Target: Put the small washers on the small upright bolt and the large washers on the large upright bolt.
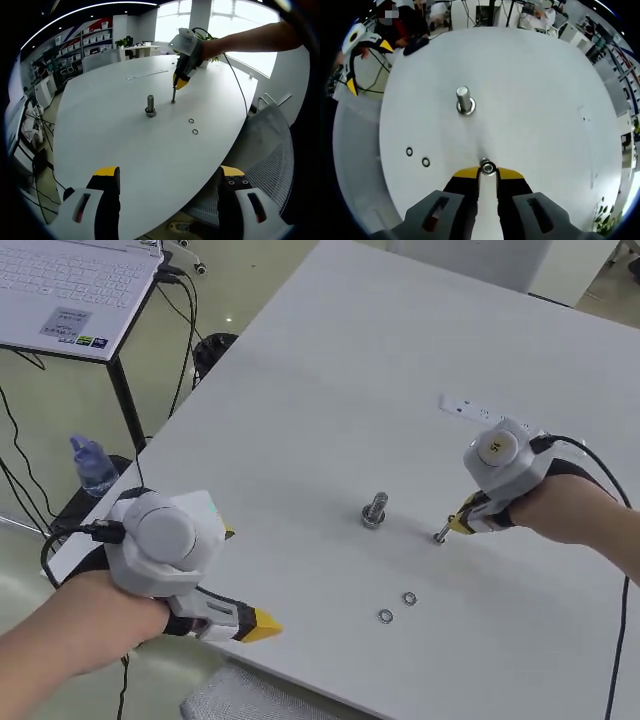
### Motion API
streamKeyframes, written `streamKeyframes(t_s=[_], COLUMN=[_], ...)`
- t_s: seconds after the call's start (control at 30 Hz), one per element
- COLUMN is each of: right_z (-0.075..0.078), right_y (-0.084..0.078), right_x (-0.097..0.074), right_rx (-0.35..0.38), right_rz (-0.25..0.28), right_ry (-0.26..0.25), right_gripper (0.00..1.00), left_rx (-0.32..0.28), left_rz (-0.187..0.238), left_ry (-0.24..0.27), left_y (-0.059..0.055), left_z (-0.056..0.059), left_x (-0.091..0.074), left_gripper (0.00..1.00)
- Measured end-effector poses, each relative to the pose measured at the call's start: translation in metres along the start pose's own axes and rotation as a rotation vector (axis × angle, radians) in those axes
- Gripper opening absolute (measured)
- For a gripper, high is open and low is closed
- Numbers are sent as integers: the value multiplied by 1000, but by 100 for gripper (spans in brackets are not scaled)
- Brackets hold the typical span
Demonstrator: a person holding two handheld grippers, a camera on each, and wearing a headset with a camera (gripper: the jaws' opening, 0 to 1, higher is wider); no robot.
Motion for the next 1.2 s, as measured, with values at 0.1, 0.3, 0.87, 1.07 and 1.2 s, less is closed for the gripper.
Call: streamKeyframes(t_s=[0.1,0.3,0.87,1.07,1.2], right_z=[0,2,4,5,5], right_y=[0,0,-6,-7,-9], right_x=[1,5,22,31,36], right_rx=[0,-2,-6,-26,-33], right_rz=[0,-6,-18,-31,-36], right_ry=[2,3,15,5,7], right_gripper=[14,14,14,14,14], left_rx=[0,-1,-1,1,1], left_rz=[-2,-6,1,-11,-19], left_ry=[-3,-2,-4,4,4], left_y=[-1,-2,2,1,-1], left_z=[0,-2,-1,-3,-2], left_x=[0,0,-1,-3,-5], left_gripper=[79,78,77,77,76])
Point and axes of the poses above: the centre of the closed fingertips' face, and the gripper's own axes: x roughly forward along the fingers, z roughly to its right, y roughly out of its top, the point moved 10 cm from there along -x, roughly backward along the fingers, and after that the axes turned 13 degrees about y, right-handed, at the moved point
